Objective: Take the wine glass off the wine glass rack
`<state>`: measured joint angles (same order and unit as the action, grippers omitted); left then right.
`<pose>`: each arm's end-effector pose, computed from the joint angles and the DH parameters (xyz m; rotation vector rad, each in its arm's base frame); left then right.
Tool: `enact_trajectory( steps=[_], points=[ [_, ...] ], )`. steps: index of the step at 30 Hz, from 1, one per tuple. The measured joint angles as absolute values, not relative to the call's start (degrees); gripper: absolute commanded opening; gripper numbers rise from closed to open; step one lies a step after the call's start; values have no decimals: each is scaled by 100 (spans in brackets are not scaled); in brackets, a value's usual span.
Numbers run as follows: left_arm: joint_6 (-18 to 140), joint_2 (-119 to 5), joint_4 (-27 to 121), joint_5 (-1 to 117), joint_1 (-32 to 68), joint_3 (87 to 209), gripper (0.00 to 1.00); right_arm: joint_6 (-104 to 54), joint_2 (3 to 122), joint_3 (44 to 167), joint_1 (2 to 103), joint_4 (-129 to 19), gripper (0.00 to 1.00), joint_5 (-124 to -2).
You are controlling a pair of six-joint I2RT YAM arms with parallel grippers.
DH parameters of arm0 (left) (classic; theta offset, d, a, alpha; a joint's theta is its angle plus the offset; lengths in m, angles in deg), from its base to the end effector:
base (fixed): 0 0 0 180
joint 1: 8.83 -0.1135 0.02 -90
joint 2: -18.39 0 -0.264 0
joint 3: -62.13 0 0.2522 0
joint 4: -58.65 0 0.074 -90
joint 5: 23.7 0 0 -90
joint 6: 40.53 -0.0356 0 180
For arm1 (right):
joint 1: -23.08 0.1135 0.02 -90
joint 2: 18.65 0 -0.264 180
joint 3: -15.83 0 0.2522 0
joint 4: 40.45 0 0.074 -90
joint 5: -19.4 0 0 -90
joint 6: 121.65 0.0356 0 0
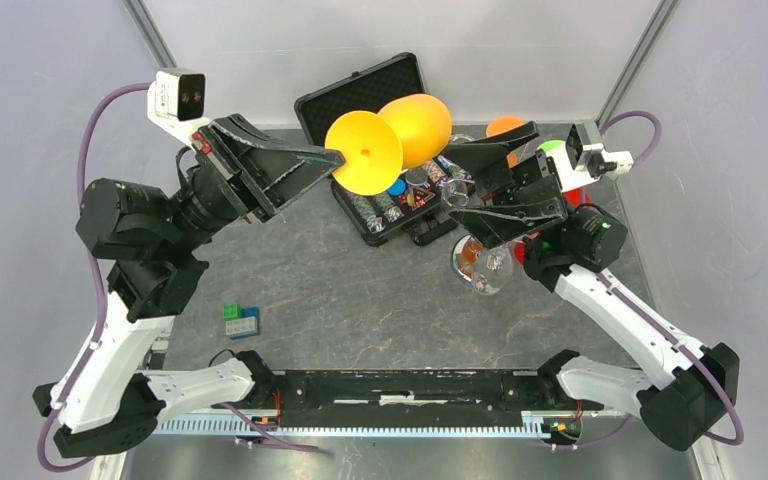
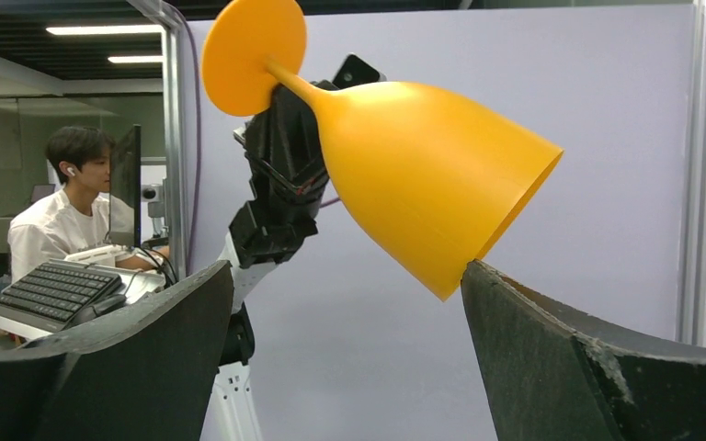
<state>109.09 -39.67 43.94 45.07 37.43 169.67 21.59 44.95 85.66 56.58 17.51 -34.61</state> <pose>0.0821 -0.1045 0.5904 0.2690 1.1623 -1.8401 0.1536 0.1268 0.4699 -0.5969 0.5983 1.5750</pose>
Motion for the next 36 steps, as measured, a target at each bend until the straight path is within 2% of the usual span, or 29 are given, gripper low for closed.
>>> enact_trajectory(
  steps=[5, 9, 12, 13, 16, 24, 30, 36],
  points=[
    [11492, -4007, 4991, 4437, 3622, 16762, 2, 2270, 4656, 8678, 5669, 2057, 92, -3492],
    [11936, -4072, 5448, 4362, 3565, 16593, 2, 2320, 4744, 8680, 5667, 2175, 70, -3549],
    [12301, -4070, 5859, 4354, 3513, 16403, 2, 2390, 4803, 8680, 5653, 2337, 66, -3616],
    [12423, -4070, 5992, 4356, 3498, 16340, 2, 2410, 4822, 8680, 5651, 2415, 67, -3632],
    [12729, -4048, 6329, 4371, 3454, 16137, 2, 2515, 4916, 8684, 5647, 2743, 84, -3706],
    [13116, -4028, 6654, 4502, 3423, 15903, 2, 2576, 5188, 8835, 5647, 2933, 88, -3785],
    [13328, -3996, 6864, 4546, 3399, 15765, 2, 2581, 5314, 8988, 5656, 2940, 98, -3800],
    [13492, -3993, 7087, 4644, 3395, 15656, 2, 2626, 5614, 9285, 5671, 2940, 98, -3806]
  ],
)
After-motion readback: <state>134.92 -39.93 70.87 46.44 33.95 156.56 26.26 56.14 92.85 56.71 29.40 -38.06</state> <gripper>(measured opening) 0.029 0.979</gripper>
